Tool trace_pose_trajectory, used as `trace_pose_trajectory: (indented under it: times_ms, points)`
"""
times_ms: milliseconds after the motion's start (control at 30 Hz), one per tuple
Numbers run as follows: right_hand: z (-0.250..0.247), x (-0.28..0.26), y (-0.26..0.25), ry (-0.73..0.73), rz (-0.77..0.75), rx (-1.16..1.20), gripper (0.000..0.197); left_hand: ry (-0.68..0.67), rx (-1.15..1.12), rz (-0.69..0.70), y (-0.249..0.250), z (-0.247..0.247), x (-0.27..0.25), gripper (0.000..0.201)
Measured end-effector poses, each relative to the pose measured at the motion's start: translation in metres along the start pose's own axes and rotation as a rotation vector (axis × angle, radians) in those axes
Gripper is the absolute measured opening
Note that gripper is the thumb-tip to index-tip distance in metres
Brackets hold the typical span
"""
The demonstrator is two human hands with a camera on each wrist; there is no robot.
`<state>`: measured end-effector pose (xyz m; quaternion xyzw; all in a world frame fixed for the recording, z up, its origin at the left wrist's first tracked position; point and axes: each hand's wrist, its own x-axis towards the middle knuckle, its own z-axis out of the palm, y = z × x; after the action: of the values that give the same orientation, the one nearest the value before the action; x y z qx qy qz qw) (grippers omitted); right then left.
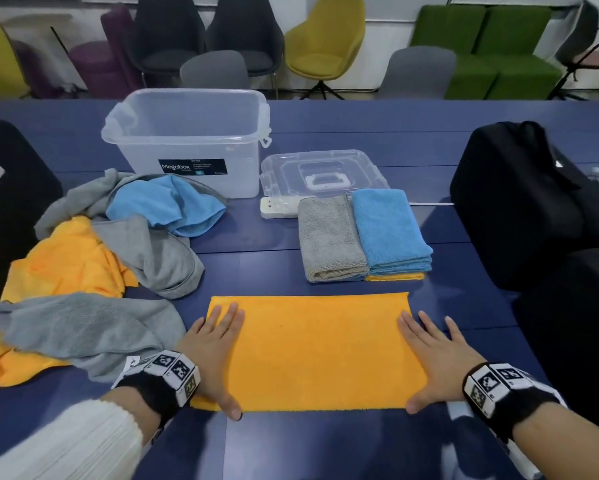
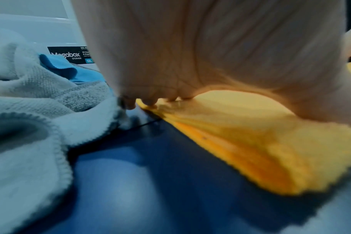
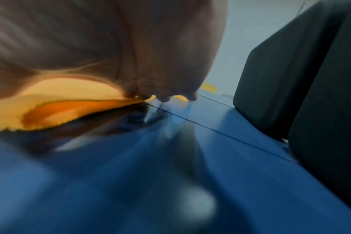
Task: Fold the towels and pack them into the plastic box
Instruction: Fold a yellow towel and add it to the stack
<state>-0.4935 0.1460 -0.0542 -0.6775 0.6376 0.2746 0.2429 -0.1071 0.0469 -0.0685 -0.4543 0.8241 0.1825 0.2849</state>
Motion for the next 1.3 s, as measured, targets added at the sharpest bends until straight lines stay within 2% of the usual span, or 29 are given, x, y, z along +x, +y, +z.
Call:
trace_pose_trajectory:
  times_ms: [167, 267, 300, 333, 367, 400, 433, 500, 533, 633, 733, 833, 967, 1033, 1067, 1200, 1267, 1300]
  points:
    - [0.000, -0.005, 0.017, -0.024, 0.034, -0.034, 0.158, -0.060, 0.091, 0.061, -0.019, -0.010, -0.006, 0.170]
    - [0.000, -0.009, 0.017, 0.041, 0.111, 0.202, 0.162, -0.075, 0.111, 0.084, -0.023, -0.015, -0.011, 0.167]
    - [-0.001, -0.008, 0.015, 0.122, 0.166, 0.318, 0.154, -0.042, 0.080, 0.088, -0.020, -0.017, -0.012, 0.164]
    - [0.000, -0.006, 0.013, 0.230, 0.234, 0.413, 0.135, 0.018, 0.028, 0.088, -0.015, -0.019, -0.011, 0.158]
    - [0.003, -0.001, 0.010, 0.348, 0.306, 0.492, 0.106, 0.100, -0.045, 0.089, -0.008, -0.020, -0.009, 0.147]
    - [0.004, 0.005, 0.005, 0.435, 0.370, 0.557, 0.076, 0.187, -0.137, 0.097, 0.000, -0.020, -0.005, 0.131]
    - [0.003, 0.009, -0.001, 0.447, 0.426, 0.616, 0.057, 0.266, -0.225, 0.117, 0.010, -0.020, -0.001, 0.107]
    - [0.007, 0.019, -0.017, 0.322, 0.478, 0.680, 0.051, 0.371, -0.344, 0.177, 0.032, -0.022, 0.007, 0.064]
    - [0.008, 0.023, -0.024, 0.263, 0.483, 0.695, 0.049, 0.383, -0.385, 0.199, 0.044, -0.023, 0.009, 0.052]
    - [0.004, 0.026, -0.040, 0.232, 0.447, 0.753, 0.020, 0.366, -0.506, 0.229, 0.070, -0.025, 0.014, 0.032]
    - [-0.011, 0.022, -0.055, 0.272, 0.327, 0.863, 0.007, 0.318, -0.644, 0.213, 0.077, -0.027, 0.020, 0.025]
    - [-0.030, 0.011, -0.085, 0.341, 0.143, 0.903, 0.027, 0.247, -0.836, 0.186, 0.078, -0.026, 0.027, 0.023]
    - [-0.041, 0.008, -0.130, 0.279, -0.052, 0.804, 0.037, 0.173, -1.292, 0.078, 0.079, -0.025, 0.033, 0.044]
    - [-0.040, 0.014, -0.146, 0.226, -0.124, 0.780, 0.043, 0.202, -1.363, 0.025, 0.079, -0.024, 0.036, 0.046]
    - [-0.038, 0.017, -0.151, 0.198, -0.151, 0.756, 0.047, 0.230, -1.337, 0.006, 0.078, -0.022, 0.037, 0.045]
    - [-0.030, 0.022, -0.159, 0.062, -0.200, 0.807, 0.065, 0.364, -0.943, -0.042, 0.073, -0.011, 0.040, 0.031]
    - [-0.030, 0.021, -0.156, 0.107, -0.198, 0.806, 0.058, 0.378, -0.883, -0.046, 0.072, -0.009, 0.041, 0.022]
    - [-0.030, 0.022, -0.152, 0.186, -0.182, 0.780, 0.048, 0.368, -0.878, -0.047, 0.072, -0.009, 0.041, 0.018]
